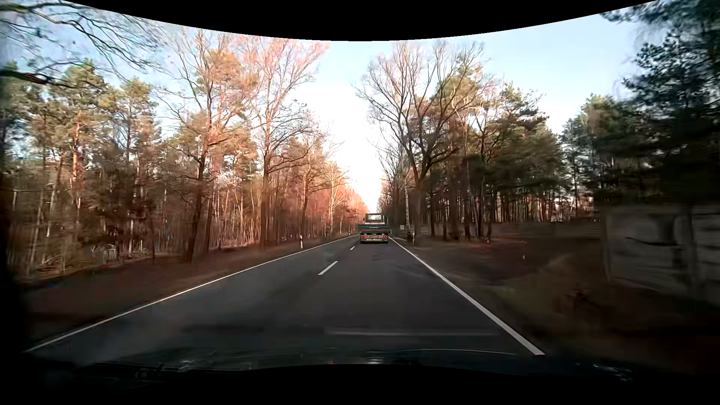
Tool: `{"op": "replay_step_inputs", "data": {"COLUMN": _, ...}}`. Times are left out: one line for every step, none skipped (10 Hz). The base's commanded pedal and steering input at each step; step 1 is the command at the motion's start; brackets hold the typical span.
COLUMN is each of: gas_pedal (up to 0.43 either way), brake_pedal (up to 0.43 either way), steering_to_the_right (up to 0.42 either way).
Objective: Follow the waypoints while adhering to traffic rules and regulations
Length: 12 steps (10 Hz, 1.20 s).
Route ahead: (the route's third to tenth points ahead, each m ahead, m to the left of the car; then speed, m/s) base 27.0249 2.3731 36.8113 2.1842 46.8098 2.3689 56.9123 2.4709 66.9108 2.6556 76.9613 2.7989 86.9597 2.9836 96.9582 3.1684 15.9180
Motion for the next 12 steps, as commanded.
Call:
{"op": "replay_step_inputs", "data": {"gas_pedal": 0.118, "brake_pedal": 0.000, "steering_to_the_right": -0.003}}
{"op": "replay_step_inputs", "data": {"gas_pedal": 0.118, "brake_pedal": 0.000, "steering_to_the_right": -0.003}}
{"op": "replay_step_inputs", "data": {"gas_pedal": 0.118, "brake_pedal": 0.000, "steering_to_the_right": -0.003}}
{"op": "replay_step_inputs", "data": {"gas_pedal": 0.118, "brake_pedal": 0.000, "steering_to_the_right": -0.001}}
{"op": "replay_step_inputs", "data": {"gas_pedal": 0.118, "brake_pedal": 0.000, "steering_to_the_right": -0.001}}
{"op": "replay_step_inputs", "data": {"gas_pedal": 0.118, "brake_pedal": 0.000, "steering_to_the_right": -0.001}}
{"op": "replay_step_inputs", "data": {"gas_pedal": 0.118, "brake_pedal": 0.000, "steering_to_the_right": -0.001}}
{"op": "replay_step_inputs", "data": {"gas_pedal": 0.118, "brake_pedal": 0.000, "steering_to_the_right": -0.001}}
{"op": "replay_step_inputs", "data": {"gas_pedal": 0.118, "brake_pedal": 0.000, "steering_to_the_right": -0.001}}
{"op": "replay_step_inputs", "data": {"gas_pedal": 0.130, "brake_pedal": 0.000, "steering_to_the_right": -0.001}}
{"op": "replay_step_inputs", "data": {"gas_pedal": 0.130, "brake_pedal": 0.000, "steering_to_the_right": 0.000}}
{"op": "replay_step_inputs", "data": {"gas_pedal": 0.130, "brake_pedal": 0.000, "steering_to_the_right": -0.001}}
